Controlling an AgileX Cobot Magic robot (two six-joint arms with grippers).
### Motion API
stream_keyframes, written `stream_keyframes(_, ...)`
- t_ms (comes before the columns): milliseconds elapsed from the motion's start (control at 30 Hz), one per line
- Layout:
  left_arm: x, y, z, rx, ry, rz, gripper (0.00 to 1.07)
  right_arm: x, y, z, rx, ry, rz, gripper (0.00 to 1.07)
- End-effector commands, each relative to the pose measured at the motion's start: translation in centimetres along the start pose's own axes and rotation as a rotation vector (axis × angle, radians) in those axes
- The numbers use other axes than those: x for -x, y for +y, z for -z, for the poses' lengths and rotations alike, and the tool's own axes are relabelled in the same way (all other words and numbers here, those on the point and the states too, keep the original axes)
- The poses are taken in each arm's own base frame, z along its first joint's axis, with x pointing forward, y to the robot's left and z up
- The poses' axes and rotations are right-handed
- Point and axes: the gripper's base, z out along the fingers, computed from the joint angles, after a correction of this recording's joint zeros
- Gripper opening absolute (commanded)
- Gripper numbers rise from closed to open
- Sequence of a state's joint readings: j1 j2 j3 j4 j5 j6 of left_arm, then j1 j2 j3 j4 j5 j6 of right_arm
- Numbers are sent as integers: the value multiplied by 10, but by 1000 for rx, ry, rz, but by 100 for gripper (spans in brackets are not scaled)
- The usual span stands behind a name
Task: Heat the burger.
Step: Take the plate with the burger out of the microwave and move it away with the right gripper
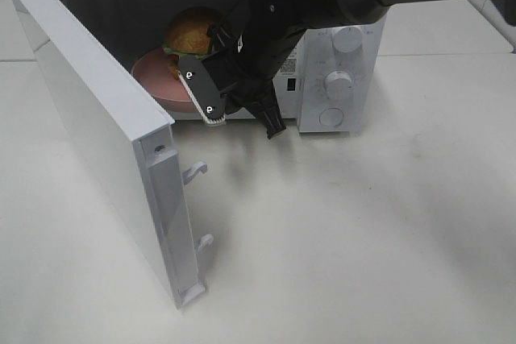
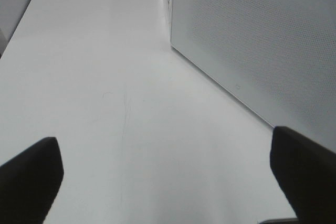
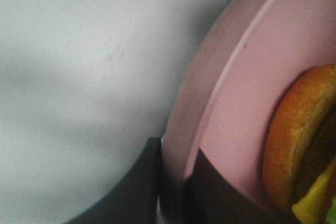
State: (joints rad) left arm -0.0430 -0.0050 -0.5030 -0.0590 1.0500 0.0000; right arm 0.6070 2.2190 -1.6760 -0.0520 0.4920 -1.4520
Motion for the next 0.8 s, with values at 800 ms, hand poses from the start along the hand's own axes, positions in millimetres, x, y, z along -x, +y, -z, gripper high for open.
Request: stream_keyframes(800, -1, 0, 2, 0, -29, 2, 100, -4, 33, 51, -144, 19, 120, 0)
